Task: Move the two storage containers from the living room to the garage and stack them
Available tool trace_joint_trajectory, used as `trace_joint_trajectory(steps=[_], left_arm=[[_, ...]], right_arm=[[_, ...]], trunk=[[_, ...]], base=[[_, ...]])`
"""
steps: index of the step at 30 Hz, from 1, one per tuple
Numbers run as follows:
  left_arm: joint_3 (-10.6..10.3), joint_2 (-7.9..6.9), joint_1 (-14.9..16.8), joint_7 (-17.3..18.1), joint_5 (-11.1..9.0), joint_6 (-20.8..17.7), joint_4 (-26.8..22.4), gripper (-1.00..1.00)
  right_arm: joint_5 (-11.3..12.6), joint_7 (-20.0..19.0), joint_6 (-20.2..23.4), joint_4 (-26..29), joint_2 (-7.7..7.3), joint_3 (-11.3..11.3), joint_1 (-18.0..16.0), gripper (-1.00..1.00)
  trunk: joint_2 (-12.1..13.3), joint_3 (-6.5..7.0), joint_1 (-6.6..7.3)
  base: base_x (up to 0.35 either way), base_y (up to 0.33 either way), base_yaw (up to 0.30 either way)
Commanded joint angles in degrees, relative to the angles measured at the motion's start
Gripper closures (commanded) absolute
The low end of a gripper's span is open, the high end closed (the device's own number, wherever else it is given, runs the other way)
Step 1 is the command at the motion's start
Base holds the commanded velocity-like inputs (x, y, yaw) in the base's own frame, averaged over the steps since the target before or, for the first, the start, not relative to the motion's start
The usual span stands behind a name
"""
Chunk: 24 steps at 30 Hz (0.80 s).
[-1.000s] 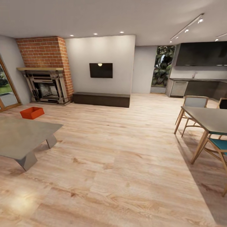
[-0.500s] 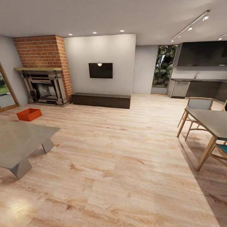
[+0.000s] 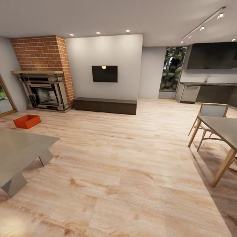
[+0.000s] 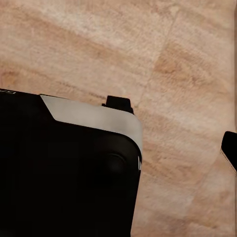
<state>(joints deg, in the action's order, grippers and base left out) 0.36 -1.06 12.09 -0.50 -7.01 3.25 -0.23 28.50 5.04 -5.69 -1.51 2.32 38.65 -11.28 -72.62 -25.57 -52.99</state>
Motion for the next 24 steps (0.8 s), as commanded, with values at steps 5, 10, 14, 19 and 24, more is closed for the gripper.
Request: trace_joint_trajectory(steps=[5, 10, 14, 19, 24], left_arm=[[0.0, 0.00, 0.0, 0.0, -0.5, 0.2, 0.1, -1.00], [0.0, 0.00, 0.0, 0.0, -0.5, 0.3, 0.1, -1.00], [0.0, 0.00, 0.0, 0.0, -0.5, 0.3, 0.1, -1.00], [0.0, 0.00, 0.0, 0.0, -0.5, 0.2, 0.1, -1.00], [0.0, 0.00, 0.0, 0.0, -0.5, 0.3, 0.1, -1.00]], right_arm=[[0.6, 0.1, -0.3, -0.2, 0.06, 0.5, -0.1, -1.00], [0.6, 0.1, -0.2, -0.2, 0.05, 0.5, -0.1, -1.00], [0.6, 0.1, -0.2, -0.2, 0.02, 0.5, -0.1, -1.00], [0.6, 0.1, -0.2, -0.2, 0.05, 0.5, -0.1, -1.00], [0.6, 0.1, -0.3, -0.2, -0.02, 0.5, -0.1, -1.00]], trunk=[[0.0, -0.06, -0.03], [0.0, -0.06, -0.03], [0.0, -0.06, -0.03], [0.0, -0.06, -0.03], [0.0, -0.06, -0.03]], base=[[0.321, 0.000, 0.000], [0.321, 0.000, 0.000], [0.321, 0.000, 0.000], [0.321, 0.000, 0.000], [0.321, 0.000, 0.000]])
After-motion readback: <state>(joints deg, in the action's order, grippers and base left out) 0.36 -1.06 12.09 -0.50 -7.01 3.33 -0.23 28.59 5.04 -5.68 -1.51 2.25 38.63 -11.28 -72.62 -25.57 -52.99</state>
